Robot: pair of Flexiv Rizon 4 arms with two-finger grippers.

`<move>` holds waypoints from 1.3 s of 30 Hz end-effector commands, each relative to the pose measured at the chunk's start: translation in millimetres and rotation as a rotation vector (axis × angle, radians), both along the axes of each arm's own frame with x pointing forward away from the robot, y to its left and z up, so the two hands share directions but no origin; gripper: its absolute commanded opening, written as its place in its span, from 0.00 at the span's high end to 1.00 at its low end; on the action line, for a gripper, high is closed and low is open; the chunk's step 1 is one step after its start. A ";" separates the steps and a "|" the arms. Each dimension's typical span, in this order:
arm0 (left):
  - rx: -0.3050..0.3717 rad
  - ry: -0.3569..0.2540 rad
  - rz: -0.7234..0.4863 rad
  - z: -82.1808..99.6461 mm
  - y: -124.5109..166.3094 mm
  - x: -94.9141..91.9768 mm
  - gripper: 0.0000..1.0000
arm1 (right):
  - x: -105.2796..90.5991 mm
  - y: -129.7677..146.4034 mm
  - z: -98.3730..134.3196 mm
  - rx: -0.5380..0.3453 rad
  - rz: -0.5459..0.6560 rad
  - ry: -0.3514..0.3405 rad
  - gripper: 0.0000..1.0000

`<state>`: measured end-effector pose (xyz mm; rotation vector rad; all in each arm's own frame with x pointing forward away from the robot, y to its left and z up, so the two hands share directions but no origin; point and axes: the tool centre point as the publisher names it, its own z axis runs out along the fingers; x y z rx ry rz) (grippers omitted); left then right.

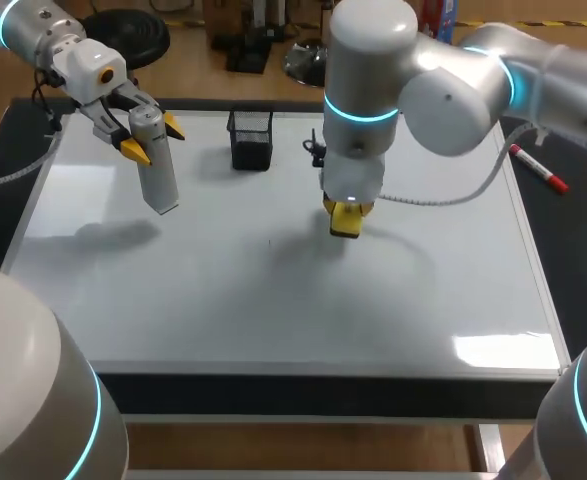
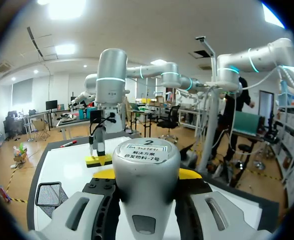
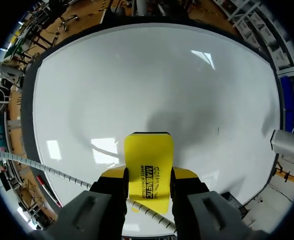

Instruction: Pick up the inspection probe, press it on each red-marked spot on the whiteboard one by one, put down the probe, pick up the eraser, and wipe off all the red marks.

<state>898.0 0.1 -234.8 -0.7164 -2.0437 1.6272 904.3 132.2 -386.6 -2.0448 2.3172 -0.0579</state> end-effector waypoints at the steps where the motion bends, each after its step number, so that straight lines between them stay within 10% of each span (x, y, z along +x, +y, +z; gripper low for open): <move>1: 0.002 -0.002 0.002 1.6 -0.7 -1.1 1.00 | 32.0 9.5 -3.3 -0.040 0.021 0.021 1.00; 19: 0.002 -0.002 0.002 1.6 -0.7 -1.1 1.00 | 114.9 10.0 -14.5 -0.129 0.057 0.032 1.00; 39: 0.002 -0.002 0.002 1.6 -0.7 -1.1 1.00 | 155.4 26.9 -23.2 -0.147 0.088 0.045 1.00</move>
